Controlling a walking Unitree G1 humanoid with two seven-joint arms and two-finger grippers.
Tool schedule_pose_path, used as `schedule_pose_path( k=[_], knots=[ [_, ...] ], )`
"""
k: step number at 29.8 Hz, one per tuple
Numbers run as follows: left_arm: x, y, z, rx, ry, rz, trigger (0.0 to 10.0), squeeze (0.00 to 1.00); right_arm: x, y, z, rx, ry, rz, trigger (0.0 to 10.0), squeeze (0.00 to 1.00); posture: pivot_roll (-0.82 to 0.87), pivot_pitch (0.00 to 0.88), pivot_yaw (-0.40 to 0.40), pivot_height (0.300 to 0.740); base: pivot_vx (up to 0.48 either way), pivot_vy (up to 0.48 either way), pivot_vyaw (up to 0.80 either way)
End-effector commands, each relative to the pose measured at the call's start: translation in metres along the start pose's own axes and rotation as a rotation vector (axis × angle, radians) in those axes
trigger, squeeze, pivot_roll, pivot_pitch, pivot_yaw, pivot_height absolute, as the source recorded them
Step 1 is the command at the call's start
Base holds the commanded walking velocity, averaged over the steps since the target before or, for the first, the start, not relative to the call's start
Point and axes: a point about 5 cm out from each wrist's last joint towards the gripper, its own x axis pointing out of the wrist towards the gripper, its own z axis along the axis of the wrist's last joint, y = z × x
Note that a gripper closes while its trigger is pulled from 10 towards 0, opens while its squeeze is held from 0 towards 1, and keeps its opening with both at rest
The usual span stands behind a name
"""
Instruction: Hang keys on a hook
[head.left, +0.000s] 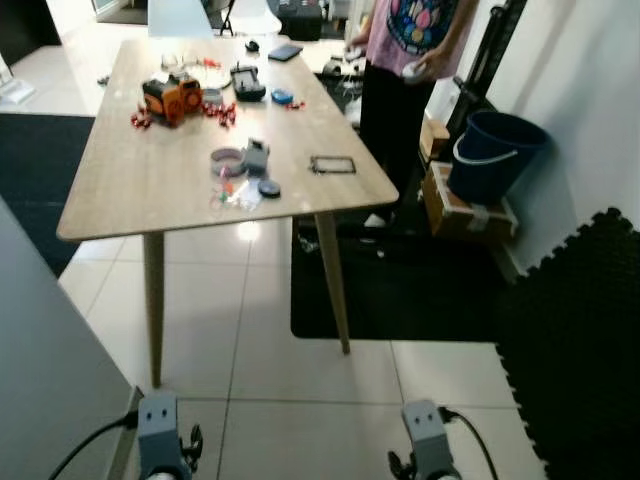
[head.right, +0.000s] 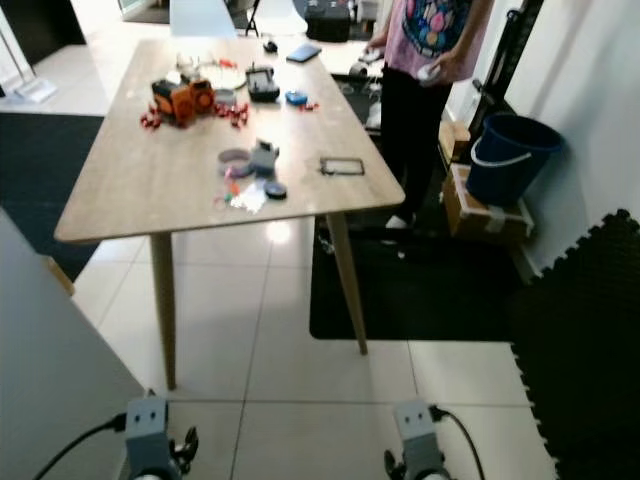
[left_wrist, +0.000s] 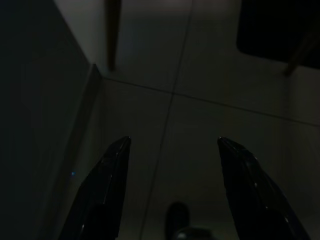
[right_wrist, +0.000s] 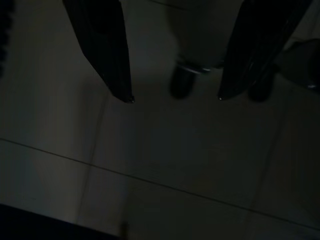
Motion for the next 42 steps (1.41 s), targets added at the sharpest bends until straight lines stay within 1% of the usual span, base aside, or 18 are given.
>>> schedule_pose_path(
  k=[1, 25, 34, 37, 42],
  knots=[
    [-0.002, 0.003, -0.002, 0.005, 0.002, 0.003, 10.0, 0.00, -0.002, -0.006, -0.004, 0.004, 0.013, -0.018, 10.0, 0.00, 0.06, 0.082, -0.018, 0.740, 0.000, 0.000, 0.00],
    [-0.002, 0.001, -0.002, 0.002, -0.009, 0.000, 10.0, 0.00, -0.002, -0.006, -0.005, 0.002, 0.015, -0.018, 10.0, 0.00, 0.06, 0.087, -0.021, 0.740, 0.000, 0.000, 0.00],
    [-0.002, 0.000, -0.002, 0.016, -0.009, -0.012, 10.0, 0.00, -0.003, -0.007, -0.005, 0.004, 0.017, -0.020, 10.0, 0.00, 0.06, 0.087, -0.020, 0.740, 0.000, 0.000, 0.00],
    [-0.002, -0.001, -0.001, 0.019, -0.013, -0.019, 10.0, 0.00, -0.003, -0.007, -0.005, 0.004, 0.017, -0.021, 10.0, 0.00, 0.05, 0.085, -0.022, 0.740, 0.000, 0.000, 0.00],
    [-0.001, -0.009, 0.001, 0.036, -0.031, -0.067, 10.0, 0.00, -0.003, -0.009, -0.004, 0.010, 0.013, -0.030, 10.0, 0.00, 0.05, 0.084, -0.015, 0.740, 0.000, 0.000, 0.00]
  ],
)
